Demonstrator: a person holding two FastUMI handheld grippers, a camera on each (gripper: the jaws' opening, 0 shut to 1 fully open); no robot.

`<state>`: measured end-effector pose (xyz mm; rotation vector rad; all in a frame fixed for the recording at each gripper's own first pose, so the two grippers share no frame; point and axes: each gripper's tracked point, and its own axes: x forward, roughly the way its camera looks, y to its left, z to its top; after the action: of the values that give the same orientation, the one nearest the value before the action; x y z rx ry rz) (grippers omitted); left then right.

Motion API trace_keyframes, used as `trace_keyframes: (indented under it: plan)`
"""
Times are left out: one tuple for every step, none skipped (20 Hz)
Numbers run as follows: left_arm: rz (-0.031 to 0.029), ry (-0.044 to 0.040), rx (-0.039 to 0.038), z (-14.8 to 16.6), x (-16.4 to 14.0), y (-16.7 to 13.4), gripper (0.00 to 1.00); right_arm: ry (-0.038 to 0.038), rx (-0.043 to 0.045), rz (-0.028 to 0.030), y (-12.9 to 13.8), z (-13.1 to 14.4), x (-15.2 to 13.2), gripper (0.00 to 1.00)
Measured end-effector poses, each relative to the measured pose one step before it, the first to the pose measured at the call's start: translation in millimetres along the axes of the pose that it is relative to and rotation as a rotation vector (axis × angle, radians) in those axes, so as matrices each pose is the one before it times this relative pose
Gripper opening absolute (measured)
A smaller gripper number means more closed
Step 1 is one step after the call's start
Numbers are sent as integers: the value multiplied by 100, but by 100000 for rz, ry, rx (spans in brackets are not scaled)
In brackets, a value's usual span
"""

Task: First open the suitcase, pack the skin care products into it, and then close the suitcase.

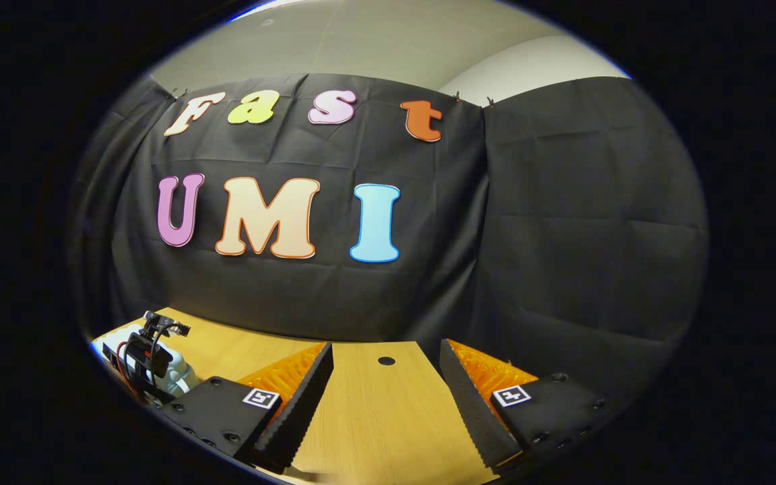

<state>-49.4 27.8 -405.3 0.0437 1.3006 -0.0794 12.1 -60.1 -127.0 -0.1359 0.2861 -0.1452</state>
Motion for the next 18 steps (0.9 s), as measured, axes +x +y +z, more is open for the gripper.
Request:
trace_keyframes:
  plan:
    - [858,1938,-908,-315,224,197,59,-533,-1172,-227,-142,-62,87,99]
    - [2508,1050,-1044,-89,122,512,51,-441,-1078,-63,-159,56,-36,99]
    - [-86,428,-1036,111,-158,117,27,-322,-689,258,-78,-114,-11,99]
    - [-1853,-512,367,130,-350,-300,13,-360,-229,237,-73,-64,-39,99]
    - [-547,-439,714,179,-68,-35,11,140,-14,123,-165,-250,17,99]
    - [160,-721,788,171,-121,-35,10,184,-148,-231,-309,-312,-9,99]
    - [536,-324,1087,29,-10,9,8,244,-355,-634,-484,-472,-18,99]
    - [786,-21,691,167,-182,-77,7,336,-34,-514,-378,-335,-33,99]
    - [353,257,394,-105,-188,-139,5,260,471,126,-345,-242,-19,99]
    - [-396,157,-229,241,-230,-171,4,455,884,182,-241,-140,-76,99]
    - [-668,-640,-408,359,-676,-76,3,-215,980,-325,-584,-127,75,99]
    - [-792,-251,449,278,-748,-263,2,-713,1130,-307,-518,161,-14,100]
    - [-254,-1657,-88,417,-399,-51,1,-929,832,-313,-510,101,97,99]
    - [-52,-433,304,328,-217,-121,1,-847,390,-498,-564,-5,100,99]
    - [430,-379,-602,230,-529,-16,0,-394,547,-237,-435,-220,185,99]
    - [96,-907,-808,540,-648,-106,1,-32,1167,406,-301,-291,169,96]
    - [-96,-1198,-704,380,-732,-33,1,30,1663,1088,-145,-218,174,99]
    - [856,-2660,-142,488,-800,160,1,705,1552,1494,8,-347,144,99]
